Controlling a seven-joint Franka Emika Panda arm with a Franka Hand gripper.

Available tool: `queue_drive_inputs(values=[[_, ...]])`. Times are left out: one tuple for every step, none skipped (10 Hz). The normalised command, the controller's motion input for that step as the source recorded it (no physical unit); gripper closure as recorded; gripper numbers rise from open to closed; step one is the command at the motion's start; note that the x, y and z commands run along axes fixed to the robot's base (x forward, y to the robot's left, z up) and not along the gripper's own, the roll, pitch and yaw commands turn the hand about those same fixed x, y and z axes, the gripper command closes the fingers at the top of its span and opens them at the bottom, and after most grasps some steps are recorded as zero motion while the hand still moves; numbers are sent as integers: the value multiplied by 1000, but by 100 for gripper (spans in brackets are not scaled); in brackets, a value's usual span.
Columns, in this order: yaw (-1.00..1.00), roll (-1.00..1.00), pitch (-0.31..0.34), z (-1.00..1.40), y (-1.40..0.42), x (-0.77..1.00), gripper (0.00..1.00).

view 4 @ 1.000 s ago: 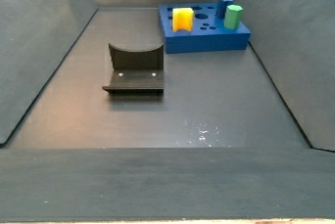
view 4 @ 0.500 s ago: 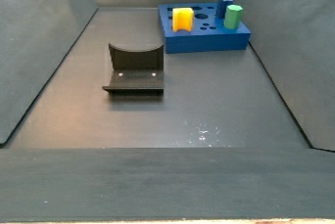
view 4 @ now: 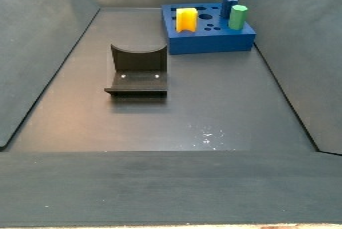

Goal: Pick up the rectangle object. Move up. Place the rectangle object on the fixture. Regrasp the rectangle object. Move to above the board. Insert the rectangle object.
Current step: Insert the rectangle object.

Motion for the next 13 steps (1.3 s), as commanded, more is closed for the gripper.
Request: queue_drive_inputs(values=[[0, 11, 0, 0, -43, 0, 100], [0, -17, 0, 0, 0, 0, 100], [0, -291, -103, -423, -26, 0, 100], [89, -320, -37, -669, -251, 154, 100], [177, -334, 0, -703, -366, 369, 100], [297, -274, 0, -751, -606, 391, 100], [189, -103, 0, -194, -260, 0, 100], [0, -29, 0, 0, -43, 0, 100], [126, -180, -6, -254, -534, -9, 100], [271, -269, -34, -254, -683, -23, 100], [151, -109, -54, -63, -100, -57, 100], [31, 0, 0, -51, -3, 0, 100], [723, -197, 71, -220, -274, -34, 100]])
